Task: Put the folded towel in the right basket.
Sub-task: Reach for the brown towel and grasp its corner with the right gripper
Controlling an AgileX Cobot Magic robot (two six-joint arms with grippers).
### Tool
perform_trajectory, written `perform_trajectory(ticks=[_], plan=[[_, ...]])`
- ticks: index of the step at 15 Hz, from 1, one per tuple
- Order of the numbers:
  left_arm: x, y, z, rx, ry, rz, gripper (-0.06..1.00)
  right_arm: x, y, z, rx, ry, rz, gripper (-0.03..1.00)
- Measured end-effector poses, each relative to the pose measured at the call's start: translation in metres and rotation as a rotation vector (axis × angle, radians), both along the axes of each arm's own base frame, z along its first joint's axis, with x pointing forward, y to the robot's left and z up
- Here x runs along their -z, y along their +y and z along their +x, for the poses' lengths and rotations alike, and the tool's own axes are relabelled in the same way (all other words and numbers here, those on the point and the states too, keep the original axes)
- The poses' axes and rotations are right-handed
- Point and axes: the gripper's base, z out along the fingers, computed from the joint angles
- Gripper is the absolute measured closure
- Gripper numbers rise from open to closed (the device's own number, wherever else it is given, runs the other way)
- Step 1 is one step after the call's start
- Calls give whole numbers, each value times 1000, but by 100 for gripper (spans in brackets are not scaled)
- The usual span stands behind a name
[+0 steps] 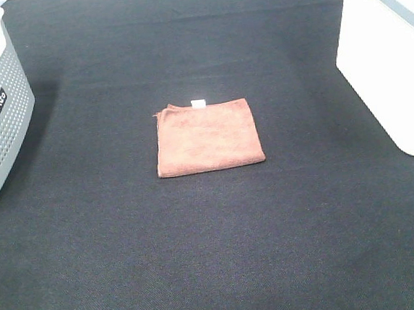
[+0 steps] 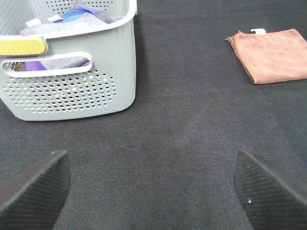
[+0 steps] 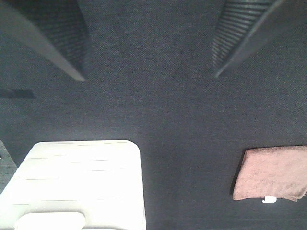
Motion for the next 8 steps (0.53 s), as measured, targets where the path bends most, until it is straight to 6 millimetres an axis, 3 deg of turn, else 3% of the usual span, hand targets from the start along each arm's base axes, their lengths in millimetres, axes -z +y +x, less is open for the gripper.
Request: perform_trajectory(ticks=[8], plan=[[0, 0, 0, 0, 0, 0, 7, 0, 0, 0, 0, 0, 0, 30]])
